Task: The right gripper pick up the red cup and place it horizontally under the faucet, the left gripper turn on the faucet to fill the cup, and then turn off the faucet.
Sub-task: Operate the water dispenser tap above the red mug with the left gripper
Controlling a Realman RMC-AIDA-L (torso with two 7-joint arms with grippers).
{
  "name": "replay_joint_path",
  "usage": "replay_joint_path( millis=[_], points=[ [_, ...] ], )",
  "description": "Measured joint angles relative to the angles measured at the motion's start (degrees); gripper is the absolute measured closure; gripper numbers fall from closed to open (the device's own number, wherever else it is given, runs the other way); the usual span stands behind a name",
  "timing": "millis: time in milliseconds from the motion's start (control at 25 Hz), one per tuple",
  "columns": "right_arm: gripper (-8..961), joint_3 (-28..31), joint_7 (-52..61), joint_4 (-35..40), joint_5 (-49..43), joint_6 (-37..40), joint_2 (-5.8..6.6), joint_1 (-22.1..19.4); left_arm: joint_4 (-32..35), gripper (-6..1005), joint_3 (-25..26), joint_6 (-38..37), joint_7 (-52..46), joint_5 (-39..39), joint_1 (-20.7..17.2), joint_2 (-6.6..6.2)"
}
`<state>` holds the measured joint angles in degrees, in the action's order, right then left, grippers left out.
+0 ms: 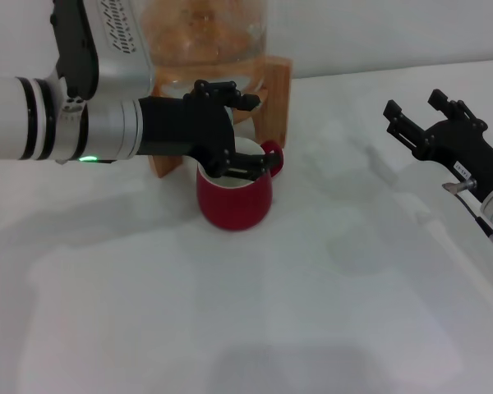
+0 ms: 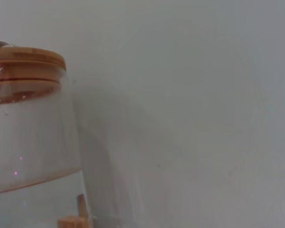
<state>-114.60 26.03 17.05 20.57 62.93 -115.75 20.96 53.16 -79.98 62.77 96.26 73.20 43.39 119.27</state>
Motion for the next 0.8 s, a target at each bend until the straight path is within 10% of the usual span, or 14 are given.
replay_joint_path(
  millis=[800],
  points=[
    [118,0.0,0.1,-0.1,0.0,0.7,0.0,-0.1,-0.1,154,0.1,-0.3,0.6,0.5,-0.3,0.16]
  ],
)
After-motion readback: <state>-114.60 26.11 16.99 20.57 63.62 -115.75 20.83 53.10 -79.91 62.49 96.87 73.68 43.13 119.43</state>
